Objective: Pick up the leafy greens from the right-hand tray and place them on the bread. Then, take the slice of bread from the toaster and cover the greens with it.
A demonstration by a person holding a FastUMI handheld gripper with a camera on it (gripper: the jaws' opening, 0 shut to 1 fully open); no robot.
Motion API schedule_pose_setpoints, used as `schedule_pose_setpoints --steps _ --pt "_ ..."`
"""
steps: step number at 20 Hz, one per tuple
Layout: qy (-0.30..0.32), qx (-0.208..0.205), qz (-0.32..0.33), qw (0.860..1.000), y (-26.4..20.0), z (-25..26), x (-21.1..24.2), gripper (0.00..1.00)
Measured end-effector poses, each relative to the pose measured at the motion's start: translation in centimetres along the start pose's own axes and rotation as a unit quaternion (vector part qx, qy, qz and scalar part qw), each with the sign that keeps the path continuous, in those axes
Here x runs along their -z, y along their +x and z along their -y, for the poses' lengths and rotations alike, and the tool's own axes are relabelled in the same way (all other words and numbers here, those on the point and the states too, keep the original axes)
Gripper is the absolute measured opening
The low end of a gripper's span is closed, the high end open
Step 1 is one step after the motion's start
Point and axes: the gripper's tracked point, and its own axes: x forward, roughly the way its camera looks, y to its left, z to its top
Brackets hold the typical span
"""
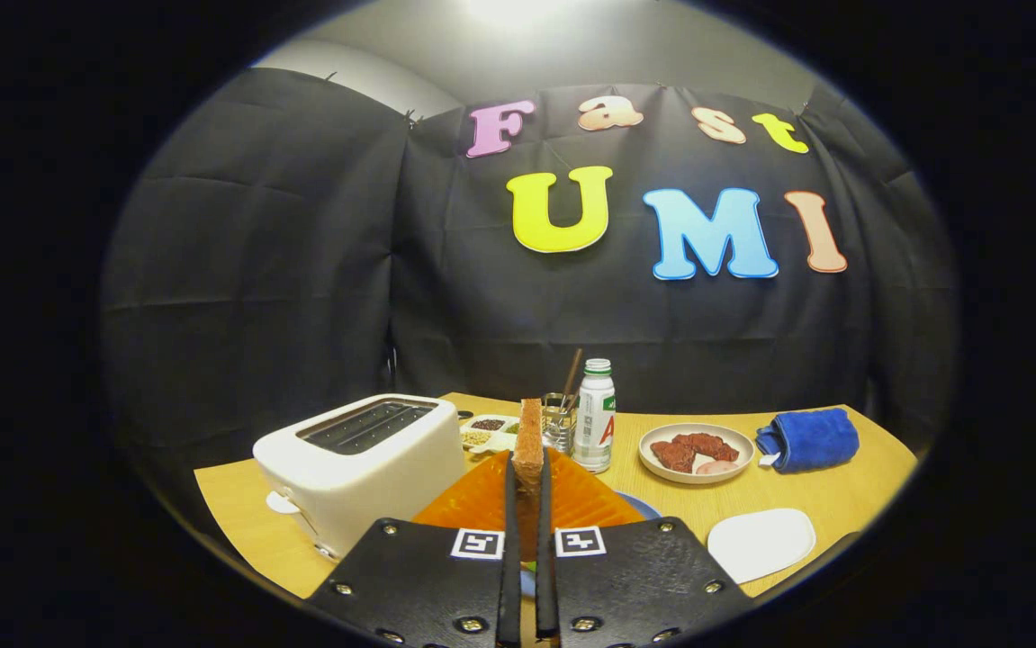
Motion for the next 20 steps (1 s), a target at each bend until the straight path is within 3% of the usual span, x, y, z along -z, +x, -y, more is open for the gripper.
schedule_pose_setpoints --steps 20 --pt "0.031 -0.018 -0.018 0.999 1.9 -1.1 3.5 0.06"
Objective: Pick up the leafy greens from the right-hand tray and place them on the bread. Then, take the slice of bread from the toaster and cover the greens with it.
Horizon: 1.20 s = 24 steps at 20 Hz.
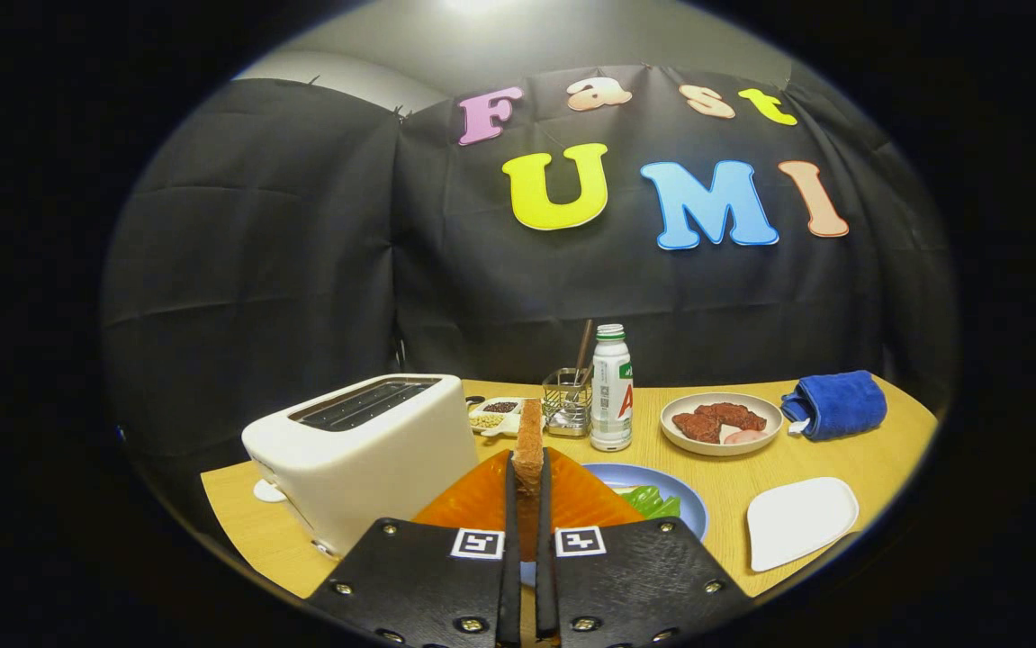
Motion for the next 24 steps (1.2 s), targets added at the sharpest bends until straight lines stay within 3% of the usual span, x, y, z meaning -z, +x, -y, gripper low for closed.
schedule_pose_setpoints --steps 4,11,24 --pt "0.014 0.013 -0.028 0.999 0.5 1.2 2.7 0.07" --pt "-0.021 0.035 -0.029 0.999 0.5 3.0 3.2 0.06" --pt "-0.027 0.053 -0.074 0.995 1.8 6.6 5.2 0.25"
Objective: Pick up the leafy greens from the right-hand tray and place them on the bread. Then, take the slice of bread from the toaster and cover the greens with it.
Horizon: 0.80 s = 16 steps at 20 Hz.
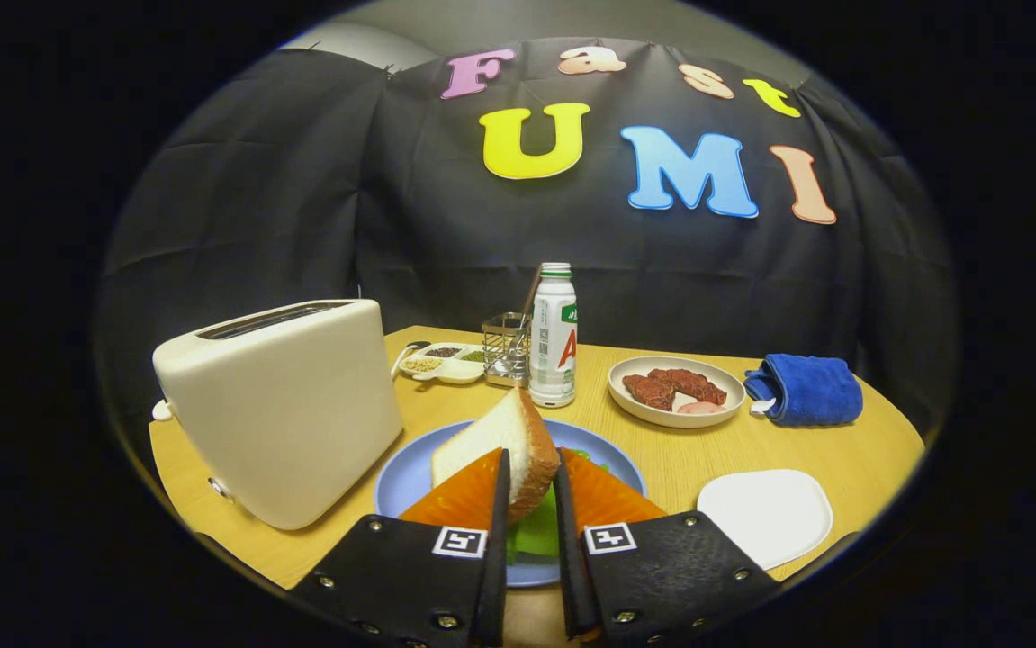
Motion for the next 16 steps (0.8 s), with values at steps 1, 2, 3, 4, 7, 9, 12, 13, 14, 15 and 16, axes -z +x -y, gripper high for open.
schedule_pose_setpoints --steps 1,2,3,4,7,9,12,13,14,15,16 --pt "0.006 -0.003 -0.002 1.000 0.2 0.1 0.0 0.25" --pt "0.009 -0.002 -0.003 1.000 0.2 0.5 0.1 0.25" --pt "0.012 -0.003 -0.005 1.000 0.2 0.6 0.2 0.28" --pt "0.015 -0.005 -0.005 1.000 0.3 0.6 0.3 0.28" --pt "0.010 0.008 -0.009 1.000 0.8 1.3 0.5 0.33" --pt "-0.004 0.016 -0.023 1.000 0.9 1.8 1.4 0.43" --pt "0.005 0.012 -0.035 0.999 1.2 1.8 2.3 0.42" --pt "0.008 0.011 -0.035 0.999 1.1 1.9 2.2 0.42" --pt "0.009 0.013 -0.032 0.999 1.0 2.1 2.0 0.42" --pt "0.007 0.017 -0.025 1.000 0.8 2.6 1.7 0.42" --pt "0.005 0.021 -0.016 1.000 0.5 3.0 1.2 0.43"
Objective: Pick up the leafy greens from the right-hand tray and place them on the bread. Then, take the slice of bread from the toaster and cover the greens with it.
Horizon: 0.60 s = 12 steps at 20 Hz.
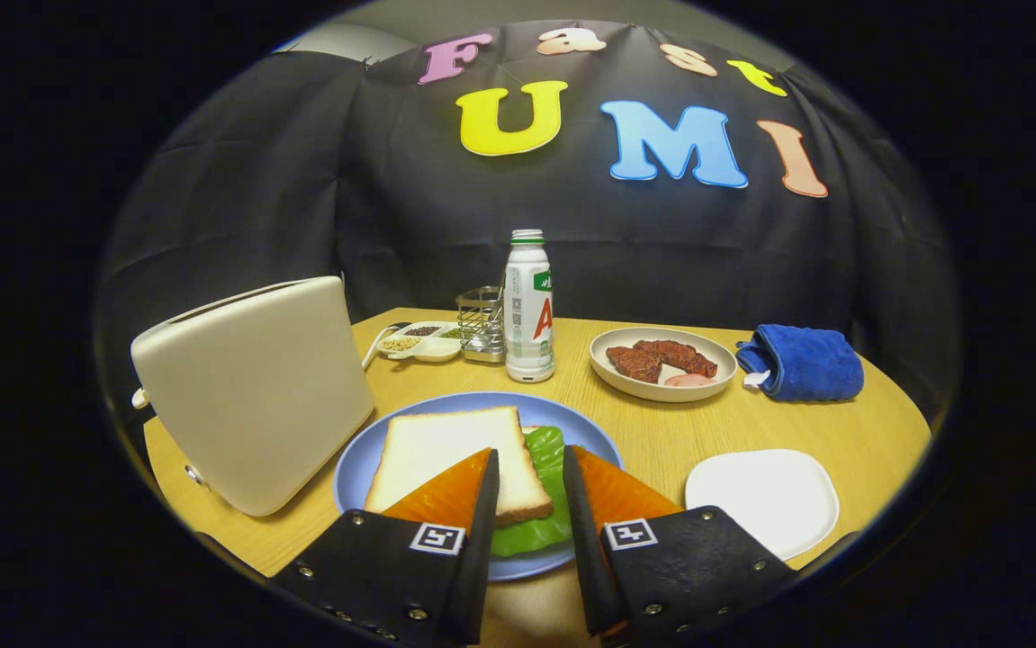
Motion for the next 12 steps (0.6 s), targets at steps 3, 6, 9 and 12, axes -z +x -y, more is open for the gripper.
schedule_pose_setpoints --steps 3,6,9,12 --pt "0.002 0.013 0.036 0.999 -1.3 2.1 -1.6 0.42" --pt "-0.002 0.025 0.065 0.998 -3.1 4.9 -2.9 0.42" --pt "-0.023 0.066 0.056 0.996 -5.1 10.2 -2.3 0.42" --pt "-0.005 0.095 0.059 0.994 -7.2 15.0 -2.0 0.42"
